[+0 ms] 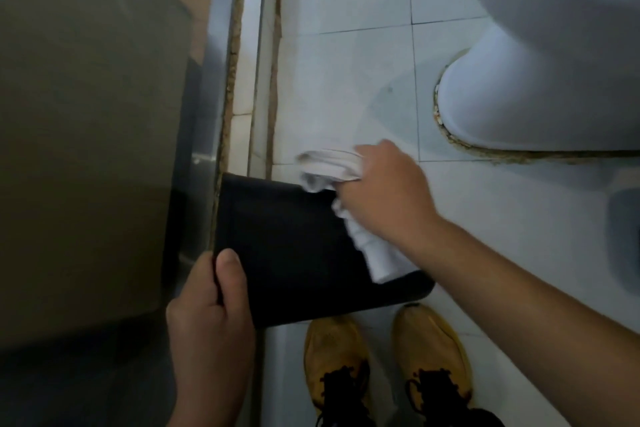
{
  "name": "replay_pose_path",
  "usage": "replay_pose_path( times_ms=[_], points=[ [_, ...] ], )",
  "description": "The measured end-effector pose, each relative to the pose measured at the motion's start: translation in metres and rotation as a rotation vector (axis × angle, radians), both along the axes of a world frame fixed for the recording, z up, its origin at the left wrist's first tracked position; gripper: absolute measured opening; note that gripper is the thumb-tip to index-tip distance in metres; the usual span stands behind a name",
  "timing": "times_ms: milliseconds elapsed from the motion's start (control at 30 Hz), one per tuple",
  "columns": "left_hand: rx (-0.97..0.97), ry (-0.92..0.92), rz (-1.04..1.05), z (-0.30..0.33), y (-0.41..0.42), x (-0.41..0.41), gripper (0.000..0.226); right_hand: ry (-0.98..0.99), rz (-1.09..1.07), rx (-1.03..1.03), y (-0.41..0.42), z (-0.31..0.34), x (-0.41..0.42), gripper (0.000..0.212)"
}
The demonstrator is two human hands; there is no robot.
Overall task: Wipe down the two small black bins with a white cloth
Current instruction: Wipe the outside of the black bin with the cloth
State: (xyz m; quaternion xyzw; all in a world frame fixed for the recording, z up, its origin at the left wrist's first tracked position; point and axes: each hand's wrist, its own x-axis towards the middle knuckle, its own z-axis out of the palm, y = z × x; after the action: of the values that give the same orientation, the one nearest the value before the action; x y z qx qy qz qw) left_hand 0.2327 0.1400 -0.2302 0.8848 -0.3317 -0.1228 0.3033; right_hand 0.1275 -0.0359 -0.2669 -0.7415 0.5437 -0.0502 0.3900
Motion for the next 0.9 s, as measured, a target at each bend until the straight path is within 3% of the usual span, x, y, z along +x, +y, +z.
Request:
replay_pose_path(
  times_ms=[167, 267, 333, 467, 533, 600, 700, 733, 800, 867, 900],
  points=[
    [0.027, -0.11, 0.055, -0.003, -0.001, -0.006, 0.042, -0.35, 0.188, -0.183, 0.037, 0.042, 0.062, 0.037],
    [-0.021, -0.141, 0.07, -0.006, 0.001, -0.008, 0.038, -0.404, 0.229, -0.257, 0.039, 0.034, 0.061, 0.05],
    [-0.021, -0.163, 0.063, -0.006, 0.003, -0.009, 0.037, -0.326, 0.203, -0.216, 0.026, 0.022, 0.05, 0.043],
    [-0.036, -0.188, 0.015, -0.008, 0.008, -0.012, 0.038, 0.004, 0.097, -0.051, -0.028, -0.019, 0.009, 0.008],
    [-0.054, -0.176, -0.005, -0.01, 0.009, -0.012, 0.041, 0.133, 0.018, -0.035, -0.05, -0.038, -0.021, 0.01],
    [-0.047, -0.156, 0.009, -0.016, 0.014, -0.01, 0.047, 0.168, -0.094, -0.075, -0.058, -0.049, -0.045, 0.009],
    [-0.051, -0.124, -0.007, -0.019, 0.016, -0.011, 0.046, 0.025, -0.247, -0.108, -0.043, -0.044, -0.057, 0.004],
    [-0.06, -0.093, -0.02, -0.016, 0.016, -0.011, 0.041, -0.039, -0.242, -0.135, -0.032, -0.036, -0.054, 0.007],
    [-0.117, -0.006, -0.091, -0.001, 0.012, -0.014, 0.019, -0.173, -0.147, -0.159, -0.006, -0.009, -0.041, 0.038],
    [-0.134, 0.032, -0.153, 0.012, 0.013, -0.011, 0.02, -0.304, -0.023, -0.184, 0.021, 0.022, -0.025, 0.063],
    [-0.134, 0.094, -0.159, 0.016, 0.01, -0.007, 0.021, -0.355, 0.047, -0.223, 0.033, 0.034, -0.016, 0.065]
  ],
)
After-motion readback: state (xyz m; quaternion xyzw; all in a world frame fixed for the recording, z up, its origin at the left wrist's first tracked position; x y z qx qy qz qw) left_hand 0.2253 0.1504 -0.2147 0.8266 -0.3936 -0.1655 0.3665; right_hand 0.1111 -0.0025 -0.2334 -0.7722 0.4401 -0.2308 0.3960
